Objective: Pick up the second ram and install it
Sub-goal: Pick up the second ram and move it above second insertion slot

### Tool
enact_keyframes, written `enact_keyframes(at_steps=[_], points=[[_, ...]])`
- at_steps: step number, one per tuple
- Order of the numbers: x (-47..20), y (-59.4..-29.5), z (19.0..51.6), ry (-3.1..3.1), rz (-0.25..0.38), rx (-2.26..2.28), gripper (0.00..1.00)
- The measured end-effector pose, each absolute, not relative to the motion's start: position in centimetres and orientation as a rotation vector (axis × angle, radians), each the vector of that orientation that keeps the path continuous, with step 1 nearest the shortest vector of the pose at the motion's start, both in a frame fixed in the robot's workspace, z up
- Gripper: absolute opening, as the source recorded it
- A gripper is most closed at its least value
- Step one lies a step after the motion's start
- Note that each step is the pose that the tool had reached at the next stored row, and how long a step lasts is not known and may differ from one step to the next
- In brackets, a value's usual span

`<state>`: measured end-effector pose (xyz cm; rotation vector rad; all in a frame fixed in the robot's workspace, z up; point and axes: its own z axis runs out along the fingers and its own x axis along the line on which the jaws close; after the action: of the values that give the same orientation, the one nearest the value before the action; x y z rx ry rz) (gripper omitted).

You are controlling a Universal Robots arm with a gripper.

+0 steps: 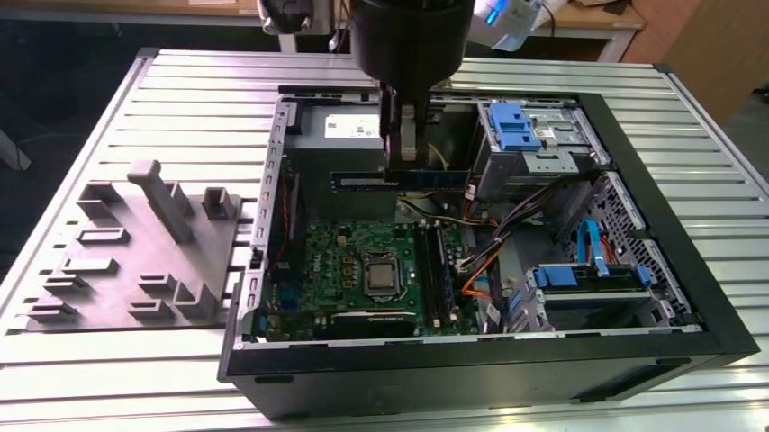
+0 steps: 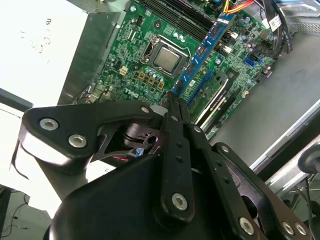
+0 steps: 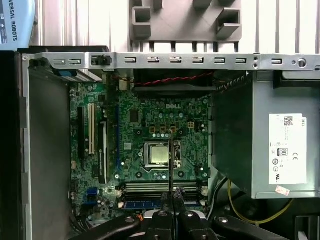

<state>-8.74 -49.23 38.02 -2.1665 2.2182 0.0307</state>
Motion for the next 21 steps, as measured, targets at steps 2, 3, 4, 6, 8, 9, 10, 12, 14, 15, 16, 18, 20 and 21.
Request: enact_keyframes(at_steps=[2, 3, 4, 6, 8, 9, 10, 12, 14, 15, 16, 18, 20, 21], points=[[-8.7, -49.2, 37.6, 2.218, 0.031, -2.166, 0.11], [-8.7, -49.2, 37.5, 2.218, 0.031, -2.166, 0.11], [-8.7, -49.2, 37.3, 2.218, 0.031, -2.167, 0.11], [-8.7, -49.2, 36.9, 2.218, 0.031, -2.166, 0.11], [-8.7, -49.2, 36.6, 2.218, 0.031, -2.166, 0.11], [-8.7, -49.2, 36.4, 2.218, 0.031, -2.166, 0.11], [-8.7, -49.2, 36.2, 2.218, 0.031, -2.166, 0.11], [-8.7, -49.2, 35.8, 2.218, 0.031, -2.167, 0.11], [-8.8, -49.2, 35.5, 2.218, 0.031, -2.167, 0.11], [-8.8, -49.2, 35.3, 2.218, 0.031, -2.167, 0.11], [-8.8, -49.2, 35.1, 2.218, 0.031, -2.167, 0.11], [-8.8, -49.2, 34.7, 2.218, 0.031, -2.166, 0.11], [-8.8, -49.2, 34.4, 2.218, 0.031, -2.166, 0.11], [-8.9, -49.2, 34.3, 2.218, 0.031, -2.166, 0.11]])
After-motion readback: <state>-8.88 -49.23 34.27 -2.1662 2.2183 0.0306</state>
